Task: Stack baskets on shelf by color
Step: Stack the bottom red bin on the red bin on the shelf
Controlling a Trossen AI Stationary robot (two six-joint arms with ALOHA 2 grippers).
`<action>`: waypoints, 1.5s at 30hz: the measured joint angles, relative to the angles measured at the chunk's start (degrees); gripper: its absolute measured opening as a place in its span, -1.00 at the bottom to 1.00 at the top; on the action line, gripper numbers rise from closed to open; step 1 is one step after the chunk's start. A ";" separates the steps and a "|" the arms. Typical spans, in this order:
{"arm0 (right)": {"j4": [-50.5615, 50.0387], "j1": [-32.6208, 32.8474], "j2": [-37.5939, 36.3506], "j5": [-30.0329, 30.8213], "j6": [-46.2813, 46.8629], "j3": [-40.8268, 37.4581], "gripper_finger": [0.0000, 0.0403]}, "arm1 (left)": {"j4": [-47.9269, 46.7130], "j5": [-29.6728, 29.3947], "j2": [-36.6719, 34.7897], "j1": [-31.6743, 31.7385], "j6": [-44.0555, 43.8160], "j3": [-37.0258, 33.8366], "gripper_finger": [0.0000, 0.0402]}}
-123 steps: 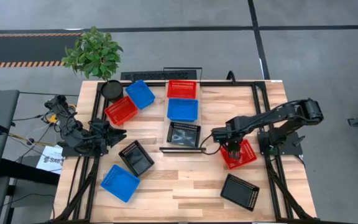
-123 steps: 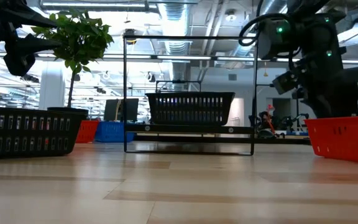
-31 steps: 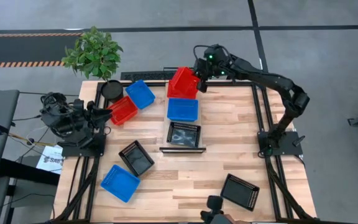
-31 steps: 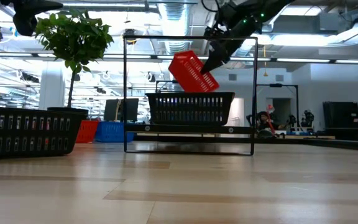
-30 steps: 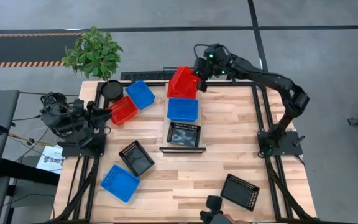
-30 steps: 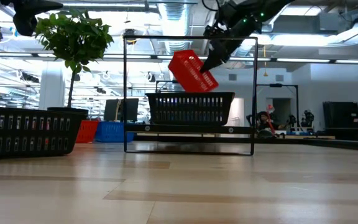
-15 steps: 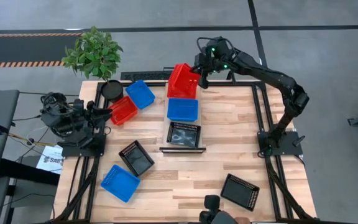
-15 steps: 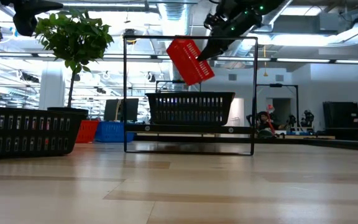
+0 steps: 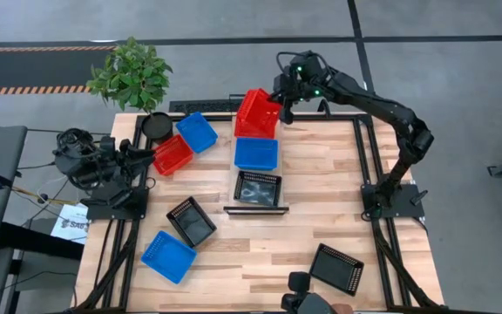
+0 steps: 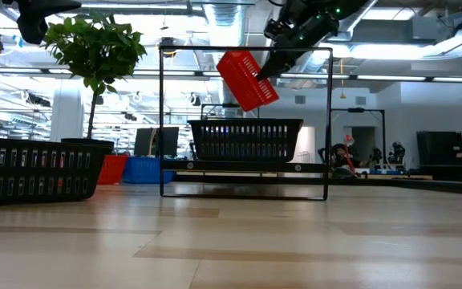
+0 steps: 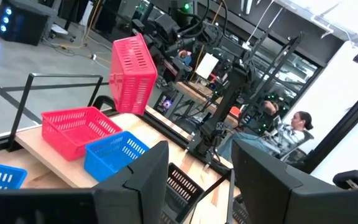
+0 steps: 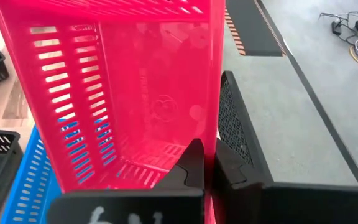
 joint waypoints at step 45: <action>-3.58 0.12 -0.02 -0.39 0.89 -0.07 -0.92 | -2.99 0.83 0.00 0.02 -2.38 -0.07 -0.17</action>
